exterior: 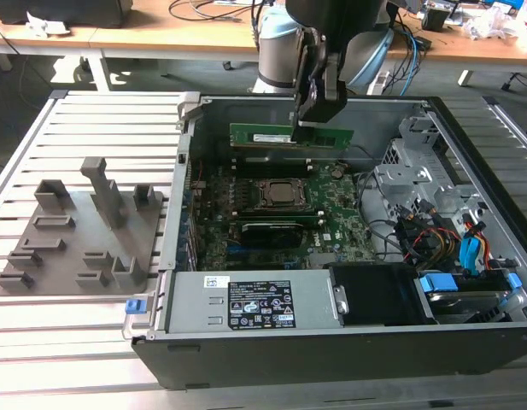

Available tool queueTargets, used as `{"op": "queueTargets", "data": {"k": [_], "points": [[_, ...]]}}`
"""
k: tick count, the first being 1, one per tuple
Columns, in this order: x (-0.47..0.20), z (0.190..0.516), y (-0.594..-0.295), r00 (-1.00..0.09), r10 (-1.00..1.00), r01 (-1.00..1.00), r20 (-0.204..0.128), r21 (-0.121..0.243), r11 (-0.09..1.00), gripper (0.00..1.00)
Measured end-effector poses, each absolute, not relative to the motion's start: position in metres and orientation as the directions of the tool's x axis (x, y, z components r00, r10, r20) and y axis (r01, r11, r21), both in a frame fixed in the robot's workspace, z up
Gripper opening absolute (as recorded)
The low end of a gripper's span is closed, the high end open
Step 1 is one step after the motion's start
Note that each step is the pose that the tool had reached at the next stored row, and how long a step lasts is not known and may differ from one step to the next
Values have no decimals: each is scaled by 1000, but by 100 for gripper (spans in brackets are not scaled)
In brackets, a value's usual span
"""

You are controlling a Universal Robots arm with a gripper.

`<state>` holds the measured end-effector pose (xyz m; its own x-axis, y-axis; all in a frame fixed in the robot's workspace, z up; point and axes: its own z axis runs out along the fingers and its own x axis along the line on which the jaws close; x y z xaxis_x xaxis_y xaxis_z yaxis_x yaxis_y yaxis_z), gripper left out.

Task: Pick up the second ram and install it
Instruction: 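Pick up the second ram and move it above second insertion slot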

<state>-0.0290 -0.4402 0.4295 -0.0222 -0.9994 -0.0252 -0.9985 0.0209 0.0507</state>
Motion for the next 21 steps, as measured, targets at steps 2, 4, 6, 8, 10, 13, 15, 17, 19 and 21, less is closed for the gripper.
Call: {"op": "queueTargets", "data": {"k": [2, 4, 6, 8, 10, 13, 15, 17, 19, 21], "points": [[-24, 425, -436, -22, -999, -998, -24, 52, 21, 14], [-22, 420, -433, -22, -999, -998, -24, 53, 21, 14], [-21, 417, -431, -22, -999, -998, -24, 53, 21, 14], [-19, 415, -429, -22, -999, -998, -24, 54, 21, 14], [-16, 412, -425, -22, -999, -998, -24, 54, 21, 14], [-14, 409, -422, -22, -999, -998, -24, 54, 21, 14], [-11, 407, -419, -22, -999, -998, -24, 54, 21, 14], [-6, 402, -414, -22, -999, -998, -24, 55, 21, 14], [-1, 396, -410, -23, -999, -998, -24, 55, 21, 14], [0, 394, -409, -22, -999, -998, -24, 55, 21, 14]]}}
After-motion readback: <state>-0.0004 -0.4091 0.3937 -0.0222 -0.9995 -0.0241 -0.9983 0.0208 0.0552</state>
